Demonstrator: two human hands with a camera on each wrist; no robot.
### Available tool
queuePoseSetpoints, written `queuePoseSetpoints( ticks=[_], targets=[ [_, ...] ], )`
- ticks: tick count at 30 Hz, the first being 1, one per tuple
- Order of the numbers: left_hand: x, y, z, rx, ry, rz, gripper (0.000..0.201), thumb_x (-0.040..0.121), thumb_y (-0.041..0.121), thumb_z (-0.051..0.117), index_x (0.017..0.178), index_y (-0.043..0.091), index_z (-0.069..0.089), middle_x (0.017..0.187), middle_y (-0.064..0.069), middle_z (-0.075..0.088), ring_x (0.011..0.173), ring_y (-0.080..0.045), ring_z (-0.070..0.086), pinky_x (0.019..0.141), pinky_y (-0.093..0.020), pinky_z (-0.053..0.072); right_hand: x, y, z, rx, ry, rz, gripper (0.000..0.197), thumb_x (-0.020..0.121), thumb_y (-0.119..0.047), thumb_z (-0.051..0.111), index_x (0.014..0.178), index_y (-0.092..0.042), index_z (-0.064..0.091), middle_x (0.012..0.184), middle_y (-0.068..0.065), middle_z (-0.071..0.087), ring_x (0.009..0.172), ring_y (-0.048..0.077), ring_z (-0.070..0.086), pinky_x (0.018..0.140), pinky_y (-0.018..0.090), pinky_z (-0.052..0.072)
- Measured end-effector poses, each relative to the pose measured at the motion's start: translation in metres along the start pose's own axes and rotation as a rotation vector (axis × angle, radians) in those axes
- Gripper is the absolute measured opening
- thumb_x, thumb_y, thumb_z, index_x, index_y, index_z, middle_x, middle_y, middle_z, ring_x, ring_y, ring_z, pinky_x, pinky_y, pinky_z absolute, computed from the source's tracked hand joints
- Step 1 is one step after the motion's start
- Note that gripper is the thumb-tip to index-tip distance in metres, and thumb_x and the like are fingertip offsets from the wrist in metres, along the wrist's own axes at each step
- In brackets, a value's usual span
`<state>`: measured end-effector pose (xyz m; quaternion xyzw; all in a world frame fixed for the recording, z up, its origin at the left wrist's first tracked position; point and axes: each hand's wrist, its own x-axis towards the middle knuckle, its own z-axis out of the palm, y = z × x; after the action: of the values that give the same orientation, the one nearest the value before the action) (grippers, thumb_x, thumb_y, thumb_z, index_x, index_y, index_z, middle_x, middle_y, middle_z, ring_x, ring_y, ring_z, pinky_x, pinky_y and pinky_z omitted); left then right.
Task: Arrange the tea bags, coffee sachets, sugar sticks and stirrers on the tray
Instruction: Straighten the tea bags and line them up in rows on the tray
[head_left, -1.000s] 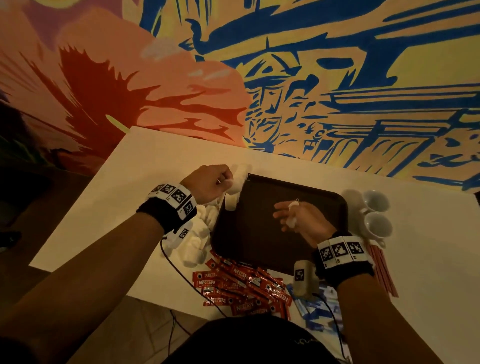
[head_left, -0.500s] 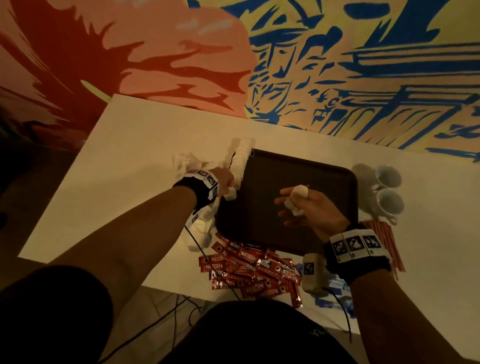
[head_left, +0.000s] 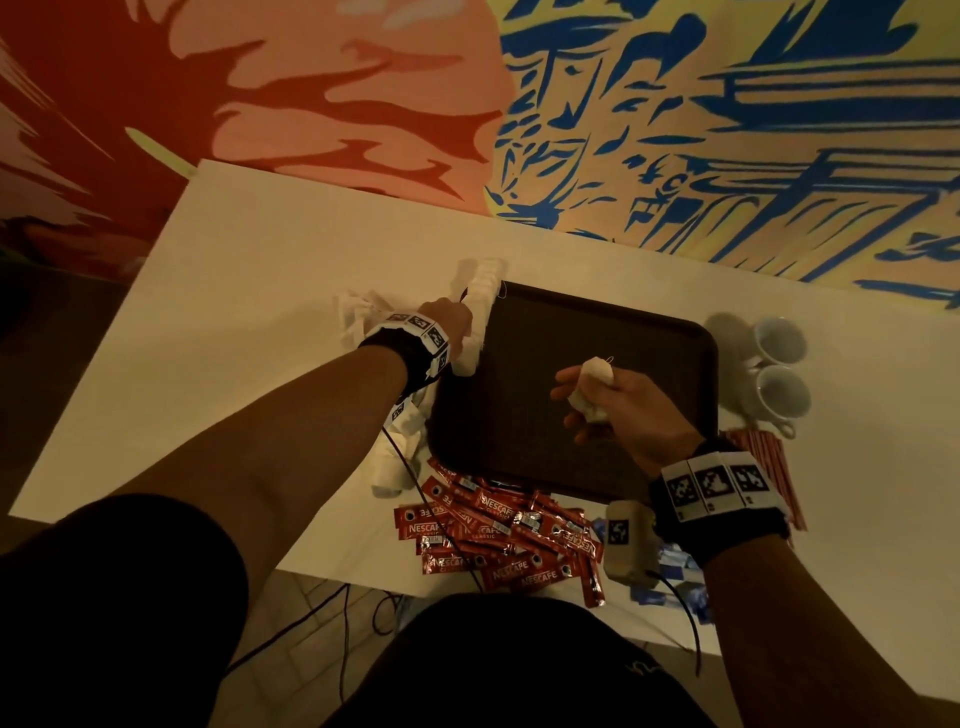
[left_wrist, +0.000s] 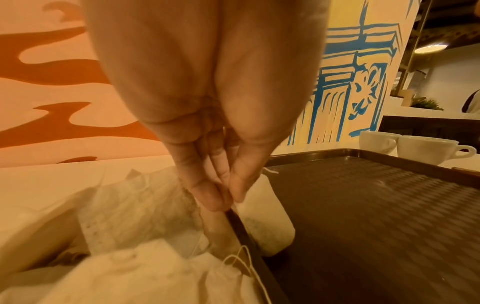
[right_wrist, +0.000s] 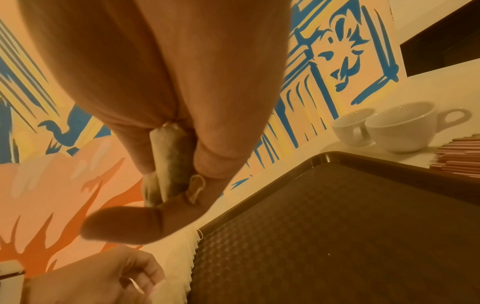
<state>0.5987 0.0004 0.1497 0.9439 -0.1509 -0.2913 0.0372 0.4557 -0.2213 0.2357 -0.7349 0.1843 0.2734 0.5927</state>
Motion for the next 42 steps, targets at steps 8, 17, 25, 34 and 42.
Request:
queuePoseSetpoints(
  ticks=[8,17,25,34,42],
  targets=[
    [-0.012,0.005,-0.006,-0.108,0.113,-0.054,0.034,0.091,0.013,0.059,0.125,0.015,0.055,0.127,-0.008,0.057,0.115,-0.029,0.057,0.094,-0.036,0.048,0.003,0.004,0.000,0.005,-0.003,-0.020,0.029,0.109,-0.023,0.041,0.120,-0.009,0.064,0.117,0.012,0.067,0.086,0.021,0.066,0.067,0.029,0.057],
    [-0.029,0.012,0.038,-0.043,-0.034,0.020,0.026,0.092,0.022,0.065,0.116,0.011,0.068,0.114,-0.008,0.067,0.101,-0.027,0.065,0.090,-0.036,0.056,0.004,0.007,0.004,0.036,-0.010,-0.020,0.027,0.107,-0.022,0.046,0.121,-0.011,0.065,0.111,0.012,0.060,0.083,0.018,0.065,0.067,0.027,0.057],
    [-0.049,0.009,0.035,-0.171,-0.027,-0.015,0.047,0.094,0.031,0.064,0.136,0.013,0.052,0.131,-0.008,0.059,0.116,-0.028,0.060,0.092,-0.033,0.049,0.002,0.004,0.005,0.029,0.004,-0.081,0.021,0.104,-0.021,0.053,0.121,-0.017,0.065,0.109,0.010,0.071,0.082,0.017,0.065,0.067,0.027,0.054],
    [-0.132,0.047,-0.020,-0.811,0.138,0.164,0.036,0.097,0.049,0.057,0.122,0.025,0.064,0.116,0.008,0.066,0.080,-0.003,0.066,0.071,-0.019,0.045,-0.011,-0.010,0.003,0.111,-0.022,-0.164,0.022,0.100,-0.033,0.061,0.117,-0.019,0.066,0.098,0.002,0.077,0.073,0.013,0.060,0.060,0.025,0.049],
    [-0.180,0.096,-0.029,-1.115,0.174,0.253,0.036,0.091,0.033,0.071,0.123,0.018,0.062,0.097,0.001,0.074,0.085,-0.014,0.071,0.067,-0.026,0.053,-0.041,-0.011,-0.011,0.185,-0.058,-0.356,0.019,0.099,-0.024,0.064,0.089,-0.015,0.078,0.067,0.001,0.055,0.062,0.013,0.047,0.055,0.026,0.042]
  ],
)
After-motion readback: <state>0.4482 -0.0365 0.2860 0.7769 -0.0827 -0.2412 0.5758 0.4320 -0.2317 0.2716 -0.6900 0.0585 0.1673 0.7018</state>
